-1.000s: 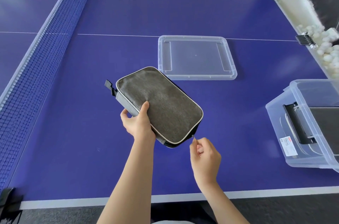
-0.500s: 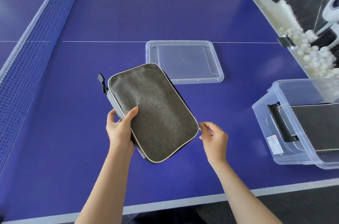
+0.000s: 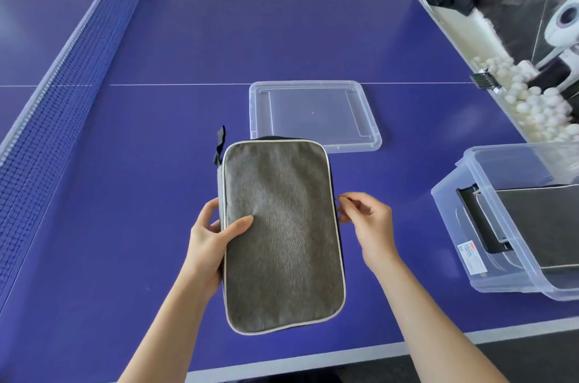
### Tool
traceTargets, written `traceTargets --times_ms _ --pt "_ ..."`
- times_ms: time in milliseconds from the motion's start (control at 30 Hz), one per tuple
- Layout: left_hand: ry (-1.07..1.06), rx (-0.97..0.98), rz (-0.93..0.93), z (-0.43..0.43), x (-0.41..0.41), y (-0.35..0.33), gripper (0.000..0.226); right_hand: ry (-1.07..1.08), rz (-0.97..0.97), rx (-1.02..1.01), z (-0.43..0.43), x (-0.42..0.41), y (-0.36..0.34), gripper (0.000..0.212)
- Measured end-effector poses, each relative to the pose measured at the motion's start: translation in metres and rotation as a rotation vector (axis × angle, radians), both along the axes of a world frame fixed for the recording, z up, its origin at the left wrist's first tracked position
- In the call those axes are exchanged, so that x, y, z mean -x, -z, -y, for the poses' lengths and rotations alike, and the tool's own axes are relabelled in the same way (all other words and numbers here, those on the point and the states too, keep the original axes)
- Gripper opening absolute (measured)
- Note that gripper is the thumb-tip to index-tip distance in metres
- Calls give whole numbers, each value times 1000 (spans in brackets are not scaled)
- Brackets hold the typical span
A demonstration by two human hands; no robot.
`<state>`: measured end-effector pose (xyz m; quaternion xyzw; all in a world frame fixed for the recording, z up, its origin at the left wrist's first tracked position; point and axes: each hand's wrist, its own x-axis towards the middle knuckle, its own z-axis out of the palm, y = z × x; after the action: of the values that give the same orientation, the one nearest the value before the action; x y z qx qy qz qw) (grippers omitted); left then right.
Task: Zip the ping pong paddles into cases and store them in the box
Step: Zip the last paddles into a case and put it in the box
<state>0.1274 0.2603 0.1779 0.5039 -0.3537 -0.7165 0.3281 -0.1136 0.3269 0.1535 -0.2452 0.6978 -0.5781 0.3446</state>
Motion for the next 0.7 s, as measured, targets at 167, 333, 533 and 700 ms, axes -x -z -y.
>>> traceTargets --times_ms 167,333,533,700 --pt "108 -4 -13 -4 -6 6 66 13 114 -68 3 15 -9 7" --pt "202 26 -3 -3 -5 9 75 -24 6 -145 9 29 -20 13" --pt "261 103 28 3 -3 7 79 -105 -162 -173 19 42 -37 20" --pt "323 205 102 9 0 4 63 -129 -267 -172 33 45 -49 27"
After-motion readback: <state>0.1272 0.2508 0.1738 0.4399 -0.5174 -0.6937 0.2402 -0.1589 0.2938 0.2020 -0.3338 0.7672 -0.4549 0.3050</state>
